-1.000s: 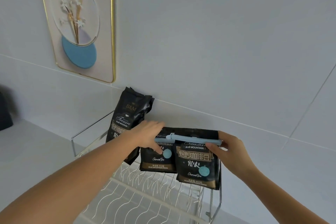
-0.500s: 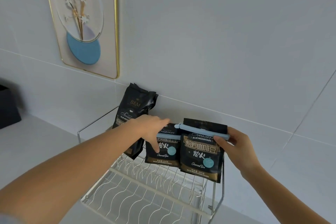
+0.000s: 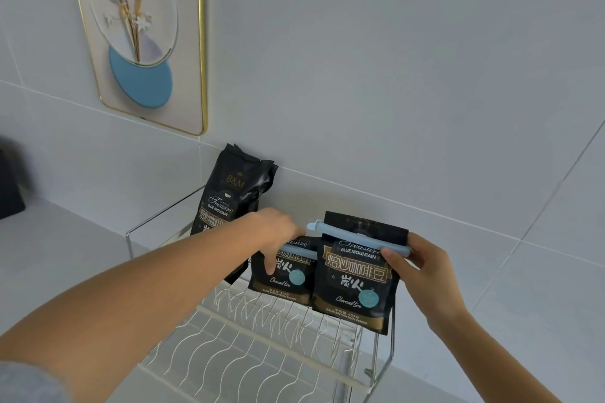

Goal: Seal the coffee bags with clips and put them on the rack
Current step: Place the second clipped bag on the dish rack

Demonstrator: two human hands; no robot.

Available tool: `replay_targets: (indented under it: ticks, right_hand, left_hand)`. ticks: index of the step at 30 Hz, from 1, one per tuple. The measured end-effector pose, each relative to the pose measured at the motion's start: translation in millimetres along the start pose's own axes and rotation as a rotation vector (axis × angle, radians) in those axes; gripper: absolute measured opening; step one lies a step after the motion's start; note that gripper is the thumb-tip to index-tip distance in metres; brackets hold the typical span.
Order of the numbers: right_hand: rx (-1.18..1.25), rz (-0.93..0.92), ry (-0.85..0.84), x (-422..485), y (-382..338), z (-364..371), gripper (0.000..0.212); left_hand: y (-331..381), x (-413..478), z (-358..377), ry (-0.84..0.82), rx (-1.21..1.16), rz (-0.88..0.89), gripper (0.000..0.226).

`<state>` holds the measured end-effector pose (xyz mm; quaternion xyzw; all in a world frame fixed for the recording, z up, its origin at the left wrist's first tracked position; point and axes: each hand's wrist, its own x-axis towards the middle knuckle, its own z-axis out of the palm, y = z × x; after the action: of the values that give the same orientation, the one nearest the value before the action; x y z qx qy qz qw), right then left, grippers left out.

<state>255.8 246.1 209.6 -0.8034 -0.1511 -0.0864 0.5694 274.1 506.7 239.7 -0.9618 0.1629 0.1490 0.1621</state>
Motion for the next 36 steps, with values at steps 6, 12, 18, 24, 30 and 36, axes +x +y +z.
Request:
replay_targets:
  ticks: [6,12,18,24,30,36]
  right_hand:
    - [0.031,0.028,-0.022,0.8,0.0,-5.5,0.017]
    - [0.045,0.033,0.013,2.8,-0.2,-1.2,0.008]
    - [-0.016,-0.002,0.171,4.0,1.4,12.2,0.01]
    - [-0.147,-0.039,0.155,7.1,0.8,38.2,0.011]
    - [-0.49,-0.089,0.029,5.7,4.4,29.5,0.022]
    - [-0.463,-0.054,0.033,-1.6,8.3,11.3,0.016]
  left_hand:
    - [3.0,-0.8,0.4,-0.058,-0.151,-0.028,0.075]
    - [3.4,-4.4,-2.0,-0.113,-0.183,-0.083,0.071]
    - [-5.6,-18.2,-0.4,0.072,-0.057,-0.226,0.078]
    - [-12.2,-32.3,17.6,0.252,-0.202,-0.18,0.06]
    - [-11.0,-32.7,27.8,0.38,-0.42,-0.211,0.034]
    - [0.3,-25.2,30.7,0.552,-0.485,-0.222,0.026]
